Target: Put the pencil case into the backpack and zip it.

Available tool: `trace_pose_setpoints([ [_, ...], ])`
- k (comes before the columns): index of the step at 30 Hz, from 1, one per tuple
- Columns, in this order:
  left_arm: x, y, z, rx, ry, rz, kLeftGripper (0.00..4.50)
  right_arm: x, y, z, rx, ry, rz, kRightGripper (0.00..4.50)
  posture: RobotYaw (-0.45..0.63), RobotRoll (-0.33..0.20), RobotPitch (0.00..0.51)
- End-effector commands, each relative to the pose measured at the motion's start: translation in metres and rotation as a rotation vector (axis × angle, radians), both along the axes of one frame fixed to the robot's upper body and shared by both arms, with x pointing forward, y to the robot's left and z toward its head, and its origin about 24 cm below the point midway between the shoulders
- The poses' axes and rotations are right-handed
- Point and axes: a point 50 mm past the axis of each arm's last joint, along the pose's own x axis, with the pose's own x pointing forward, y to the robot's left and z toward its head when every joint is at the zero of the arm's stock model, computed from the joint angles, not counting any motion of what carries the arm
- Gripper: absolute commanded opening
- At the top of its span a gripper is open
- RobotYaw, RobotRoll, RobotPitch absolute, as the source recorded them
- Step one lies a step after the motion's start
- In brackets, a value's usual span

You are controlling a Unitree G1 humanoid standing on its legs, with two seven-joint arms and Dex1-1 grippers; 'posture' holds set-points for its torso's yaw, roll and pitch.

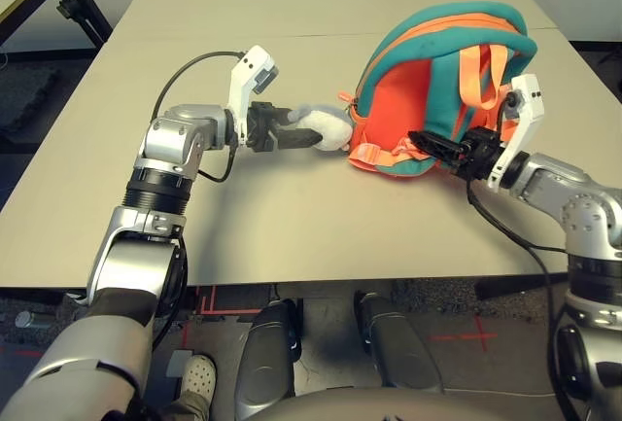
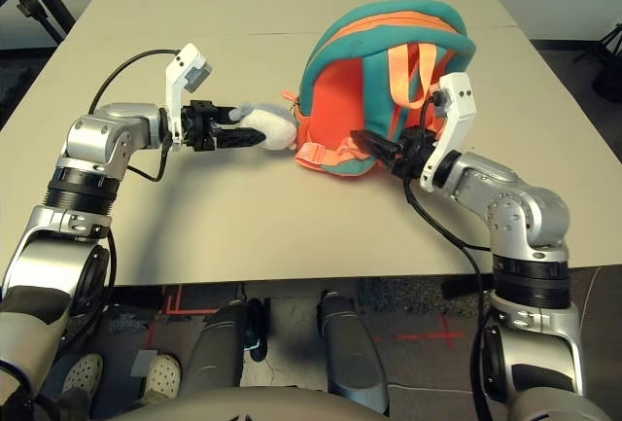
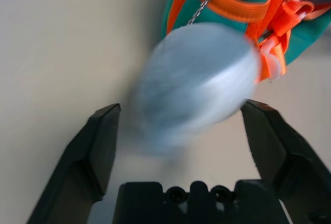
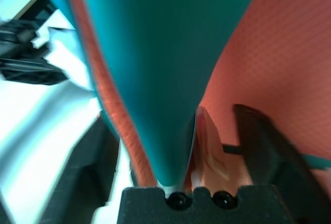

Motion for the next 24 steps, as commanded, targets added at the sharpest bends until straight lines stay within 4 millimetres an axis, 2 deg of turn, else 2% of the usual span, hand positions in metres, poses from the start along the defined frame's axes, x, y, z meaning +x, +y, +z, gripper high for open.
trace_pose_setpoints([
  [1, -0.003, 0.000, -0.001, 0.004, 0.003, -0.003, 4.50, -0.011, -0.007, 0.008, 0.009, 0.005, 0.040, 4.46, -0.18, 0.000, 0.184],
  [11, -0.003, 0.001, 0.000, -0.004, 0.006, 0.002, 4.50, -0.040, -0.034, 0.024, 0.028, 0.060, 0.119, 4.46, -0.19, 0.000, 0.176],
  [17, -0.007, 0.007, 0.005, -0.025, -0.006, 0.022, 4.50, -0.035, -0.061, 0.016, -0.007, 0.032, -0.075, 4.46, -0.19, 0.000, 0.171],
  [24, -0.015, 0.031, 0.005, -0.056, -0.022, 0.131, 4.50, -0.025, -0.083, 0.000, -0.047, -0.013, -0.271, 4.46, -0.18, 0.000, 0.171],
])
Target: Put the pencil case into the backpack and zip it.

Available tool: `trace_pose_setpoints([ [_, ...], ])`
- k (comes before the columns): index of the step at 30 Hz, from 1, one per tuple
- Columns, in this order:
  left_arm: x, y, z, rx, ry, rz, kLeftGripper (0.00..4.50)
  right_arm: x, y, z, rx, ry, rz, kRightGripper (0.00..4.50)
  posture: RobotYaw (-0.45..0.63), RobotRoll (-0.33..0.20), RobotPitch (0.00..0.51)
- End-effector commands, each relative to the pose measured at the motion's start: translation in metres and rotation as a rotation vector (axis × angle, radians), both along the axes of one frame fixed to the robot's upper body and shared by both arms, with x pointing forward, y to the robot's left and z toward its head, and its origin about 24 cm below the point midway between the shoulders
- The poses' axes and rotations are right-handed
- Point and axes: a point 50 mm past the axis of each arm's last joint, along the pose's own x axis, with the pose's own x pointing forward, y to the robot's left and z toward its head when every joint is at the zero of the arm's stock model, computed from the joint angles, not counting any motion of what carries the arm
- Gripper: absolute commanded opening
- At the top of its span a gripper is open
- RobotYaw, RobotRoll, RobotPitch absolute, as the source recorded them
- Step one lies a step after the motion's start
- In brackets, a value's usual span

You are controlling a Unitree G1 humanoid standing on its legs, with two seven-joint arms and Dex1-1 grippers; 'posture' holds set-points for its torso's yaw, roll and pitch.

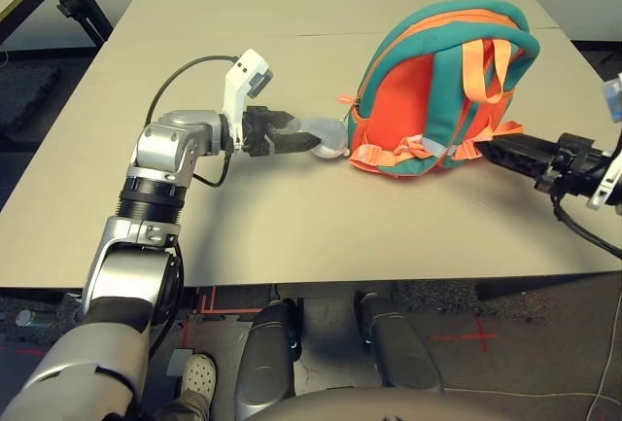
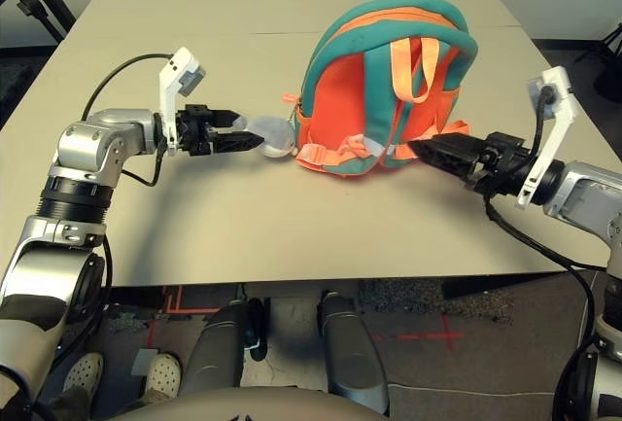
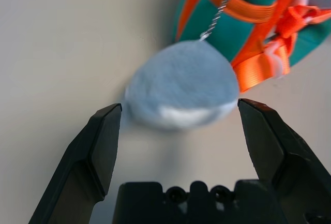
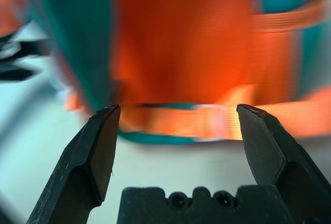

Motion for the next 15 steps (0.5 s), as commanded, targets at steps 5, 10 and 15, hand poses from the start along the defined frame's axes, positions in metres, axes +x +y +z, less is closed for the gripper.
trace_pose_setpoints([
  [5, -0.004, 0.022, 0.003, -0.072, -0.046, 0.162, 4.50, 0.010, -0.015, -0.013, -0.029, -0.052, -0.155, 4.46, -0.17, 0.000, 0.172],
  [10, -0.001, 0.037, 0.005, -0.111, -0.127, 0.311, 4.50, 0.016, -0.027, -0.017, -0.050, -0.098, -0.279, 4.46, -0.16, 0.000, 0.180],
  [15, -0.006, 0.053, -0.002, -0.125, -0.301, 0.506, 4.50, 0.017, -0.042, -0.029, -0.062, -0.150, -0.433, 4.46, -0.14, 0.000, 0.185],
])
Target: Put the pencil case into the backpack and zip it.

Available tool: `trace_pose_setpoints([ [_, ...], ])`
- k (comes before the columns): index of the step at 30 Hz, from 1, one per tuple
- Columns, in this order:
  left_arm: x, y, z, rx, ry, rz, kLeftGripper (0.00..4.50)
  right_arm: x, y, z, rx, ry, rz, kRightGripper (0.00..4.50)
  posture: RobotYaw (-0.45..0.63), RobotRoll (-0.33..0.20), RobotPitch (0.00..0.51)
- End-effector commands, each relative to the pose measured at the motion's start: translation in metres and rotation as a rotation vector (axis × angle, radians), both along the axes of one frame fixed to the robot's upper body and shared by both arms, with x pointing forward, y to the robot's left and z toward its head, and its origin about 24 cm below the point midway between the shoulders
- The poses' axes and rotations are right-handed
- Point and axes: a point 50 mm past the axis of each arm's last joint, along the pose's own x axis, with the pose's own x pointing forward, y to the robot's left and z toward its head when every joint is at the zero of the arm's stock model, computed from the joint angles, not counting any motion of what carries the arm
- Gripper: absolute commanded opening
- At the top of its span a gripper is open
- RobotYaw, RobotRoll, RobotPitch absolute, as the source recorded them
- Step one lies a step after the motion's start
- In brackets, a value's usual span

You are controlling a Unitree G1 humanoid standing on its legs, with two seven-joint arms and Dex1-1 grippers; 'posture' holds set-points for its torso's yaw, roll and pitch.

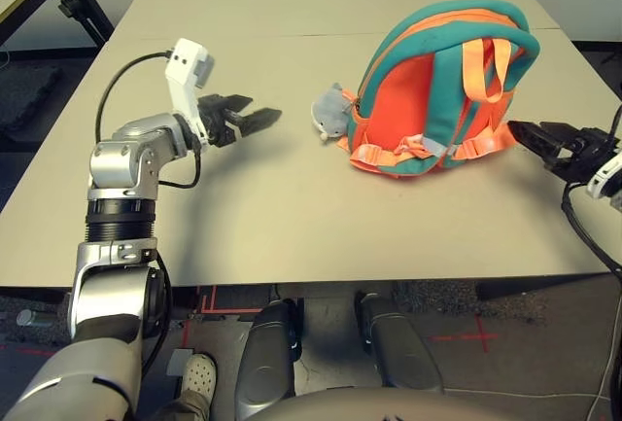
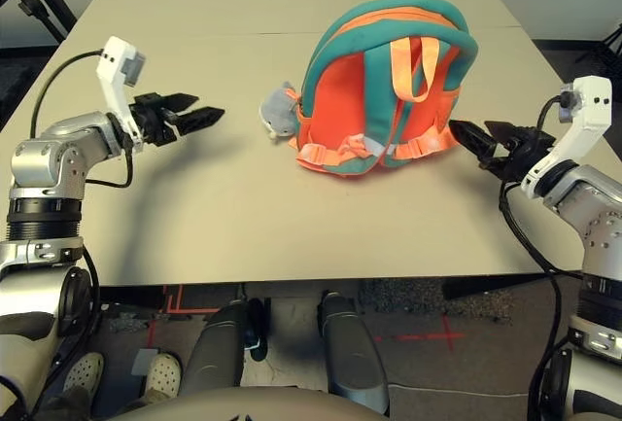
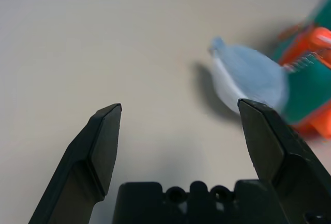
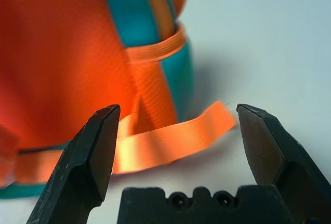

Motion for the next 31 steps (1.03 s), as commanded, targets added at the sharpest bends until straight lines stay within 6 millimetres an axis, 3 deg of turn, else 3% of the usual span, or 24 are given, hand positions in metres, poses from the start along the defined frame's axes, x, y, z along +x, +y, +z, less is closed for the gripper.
trace_pose_setpoints([
  [1, -0.007, 0.012, -0.007, 0.001, -0.088, 0.141, 4.50, -0.003, -0.016, -0.010, -0.001, -0.039, -0.123, 4.46, -0.14, 0.000, 0.185],
  [9, -0.015, 0.053, -0.019, -0.017, -0.194, 0.479, 4.50, -0.006, -0.034, -0.024, -0.062, -0.131, -0.257, 4.46, -0.13, 0.000, 0.190],
  [14, -0.016, 0.070, -0.020, 0.005, -0.229, 0.602, 4.50, -0.005, -0.039, -0.027, -0.073, -0.165, -0.298, 4.46, -0.12, 0.000, 0.190],
  [23, -0.018, 0.087, -0.023, 0.031, -0.248, 0.728, 4.50, -0.003, -0.037, -0.035, -0.070, -0.174, -0.310, 4.46, -0.11, 0.000, 0.194],
  [31, -0.015, 0.083, -0.025, 0.031, -0.238, 0.700, 4.50, 0.004, -0.033, -0.037, -0.033, -0.178, -0.312, 4.46, -0.10, 0.000, 0.194],
])
